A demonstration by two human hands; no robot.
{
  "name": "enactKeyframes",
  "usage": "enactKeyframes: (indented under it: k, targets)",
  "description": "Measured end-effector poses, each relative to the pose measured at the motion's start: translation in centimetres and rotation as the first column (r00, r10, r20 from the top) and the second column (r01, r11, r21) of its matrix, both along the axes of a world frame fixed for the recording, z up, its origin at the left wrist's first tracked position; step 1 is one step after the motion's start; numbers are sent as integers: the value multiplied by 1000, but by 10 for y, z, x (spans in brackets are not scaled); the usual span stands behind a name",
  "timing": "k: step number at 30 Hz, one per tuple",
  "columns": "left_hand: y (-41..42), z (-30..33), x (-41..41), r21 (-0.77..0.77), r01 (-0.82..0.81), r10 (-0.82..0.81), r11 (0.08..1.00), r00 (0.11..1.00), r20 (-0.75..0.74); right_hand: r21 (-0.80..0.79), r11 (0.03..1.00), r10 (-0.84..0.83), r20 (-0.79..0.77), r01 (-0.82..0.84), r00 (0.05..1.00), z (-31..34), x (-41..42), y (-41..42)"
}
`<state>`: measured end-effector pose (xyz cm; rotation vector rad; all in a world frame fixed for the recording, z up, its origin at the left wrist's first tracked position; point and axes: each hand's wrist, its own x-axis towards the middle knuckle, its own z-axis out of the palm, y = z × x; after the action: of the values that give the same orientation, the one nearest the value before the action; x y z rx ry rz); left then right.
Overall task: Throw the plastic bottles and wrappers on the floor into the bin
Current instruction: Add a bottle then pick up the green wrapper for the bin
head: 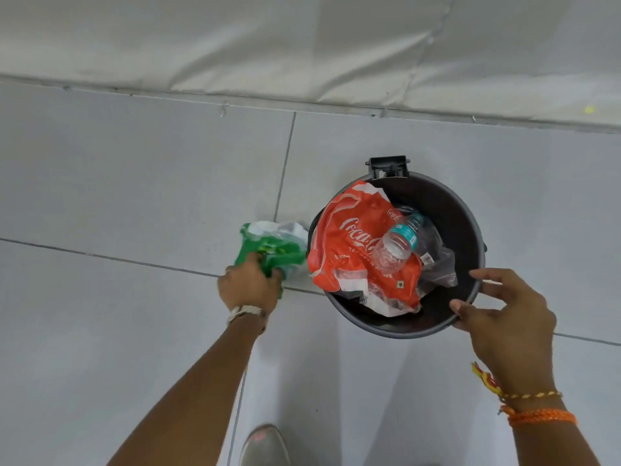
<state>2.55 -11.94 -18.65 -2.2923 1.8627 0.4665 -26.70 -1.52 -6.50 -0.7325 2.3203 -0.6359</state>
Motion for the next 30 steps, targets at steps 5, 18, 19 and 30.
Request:
enactKeyframes:
  k: [5, 18, 19, 30]
  targets:
    - [7, 155, -11, -549, -115, -146, 828, 902, -407, -13, 1000, -27, 40, 28, 999, 4, -3, -4]
    - [20, 101, -142, 135, 563, -572, 815, 820, 32, -153, 910, 371, -110, -385, 922, 71, 47, -34]
    - [16, 98, -145, 159, 558, -567, 814, 823, 14, 12, 877, 480, 10, -480, 877, 67, 54, -45]
    - [-21, 29, -158, 669, 404, -338, 624, 911, -234, 374, 760, 470, 247, -531, 847, -73, 39, -88]
